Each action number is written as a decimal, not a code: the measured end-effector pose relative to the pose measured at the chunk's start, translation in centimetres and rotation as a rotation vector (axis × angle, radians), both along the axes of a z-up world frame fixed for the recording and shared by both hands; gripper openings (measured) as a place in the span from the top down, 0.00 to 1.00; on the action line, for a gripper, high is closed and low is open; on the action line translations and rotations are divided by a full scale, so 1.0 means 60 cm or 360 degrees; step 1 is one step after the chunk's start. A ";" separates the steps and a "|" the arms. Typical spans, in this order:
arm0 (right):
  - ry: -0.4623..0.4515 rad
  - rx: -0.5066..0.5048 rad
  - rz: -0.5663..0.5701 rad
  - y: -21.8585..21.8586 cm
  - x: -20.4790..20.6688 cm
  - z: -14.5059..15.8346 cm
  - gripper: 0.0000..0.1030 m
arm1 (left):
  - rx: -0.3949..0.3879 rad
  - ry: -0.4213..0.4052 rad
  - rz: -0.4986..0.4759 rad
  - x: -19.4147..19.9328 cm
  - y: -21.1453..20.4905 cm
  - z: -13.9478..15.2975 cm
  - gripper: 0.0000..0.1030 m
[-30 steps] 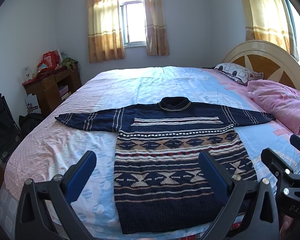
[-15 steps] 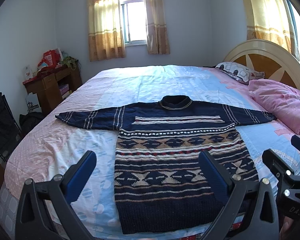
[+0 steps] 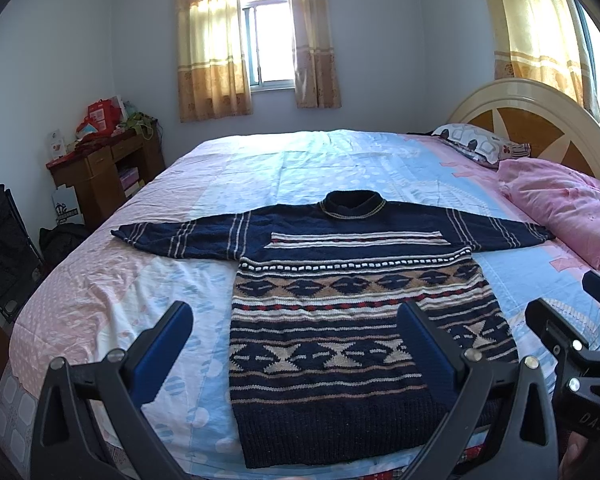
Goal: Fold small clothes
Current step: 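Move the right tool to the sleeve cuff beside the pink pillow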
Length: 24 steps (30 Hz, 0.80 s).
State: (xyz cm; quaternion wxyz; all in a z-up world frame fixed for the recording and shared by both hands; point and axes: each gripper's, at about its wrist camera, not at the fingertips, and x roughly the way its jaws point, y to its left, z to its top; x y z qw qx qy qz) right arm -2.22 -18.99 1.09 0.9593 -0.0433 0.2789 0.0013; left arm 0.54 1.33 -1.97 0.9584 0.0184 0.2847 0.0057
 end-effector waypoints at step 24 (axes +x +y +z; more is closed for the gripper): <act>0.0073 -0.0094 -0.0043 -0.018 0.049 -0.030 0.01 | 0.0085 0.0035 0.0026 0.036 0.012 -0.032 0.00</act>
